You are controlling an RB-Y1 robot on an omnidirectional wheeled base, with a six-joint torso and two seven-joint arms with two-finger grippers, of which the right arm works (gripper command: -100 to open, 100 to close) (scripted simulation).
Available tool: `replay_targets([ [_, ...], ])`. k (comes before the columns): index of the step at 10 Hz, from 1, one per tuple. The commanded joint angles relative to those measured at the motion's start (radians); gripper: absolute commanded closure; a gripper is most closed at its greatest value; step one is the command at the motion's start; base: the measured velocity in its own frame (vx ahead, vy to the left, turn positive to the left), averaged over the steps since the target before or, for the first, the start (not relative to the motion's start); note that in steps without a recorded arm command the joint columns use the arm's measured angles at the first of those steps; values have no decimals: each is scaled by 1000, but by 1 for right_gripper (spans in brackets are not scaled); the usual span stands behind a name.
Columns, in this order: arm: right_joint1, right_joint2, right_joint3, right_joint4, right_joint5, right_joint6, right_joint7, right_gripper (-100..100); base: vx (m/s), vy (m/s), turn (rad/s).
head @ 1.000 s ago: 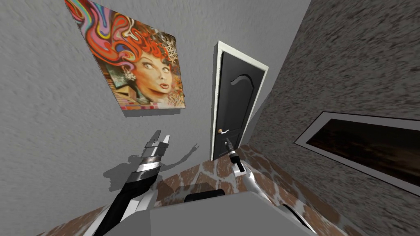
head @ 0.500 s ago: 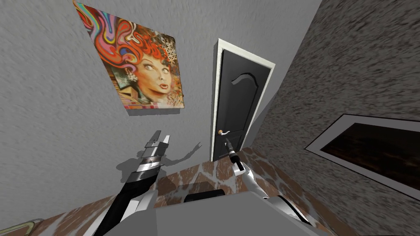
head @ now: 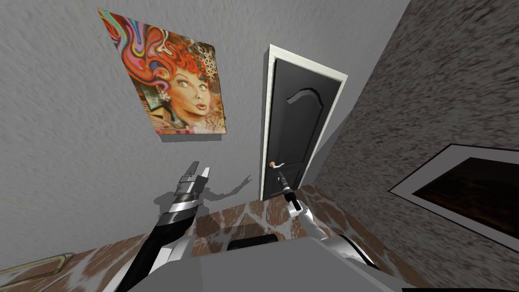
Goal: Pull the door open
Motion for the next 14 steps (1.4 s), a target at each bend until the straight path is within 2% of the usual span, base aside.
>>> replay_targets([
  [1, -18, -3, 1, 38, 1, -5, -7, -100, 23, -100, 101],
  [4, -46, -8, 2, 94, 3, -11, -17, -100, 12, -94, 86],
  [5, -63, -11, 3, 128, 4, -14, -24, -100, 17, -117, 123],
  [9, -105, -20, 5, 215, 6, -23, -40, -100, 13, -115, 114],
  [10, -101, -19, 4, 206, 5, -24, -37, -100, 5, -52, 28],
  [11, -87, -34, -28, 206, 3, -26, -42, -100, 53, -4, 232],
  [12, -87, -34, -28, 238, 3, -26, -42, -100, 78, 15, 206],
  [13, -72, -48, -58, 204, 1, -28, -46, -100, 86, 36, 282],
  [14, -72, -48, -58, 227, 1, -28, -46, -100, 68, 21, 120],
])
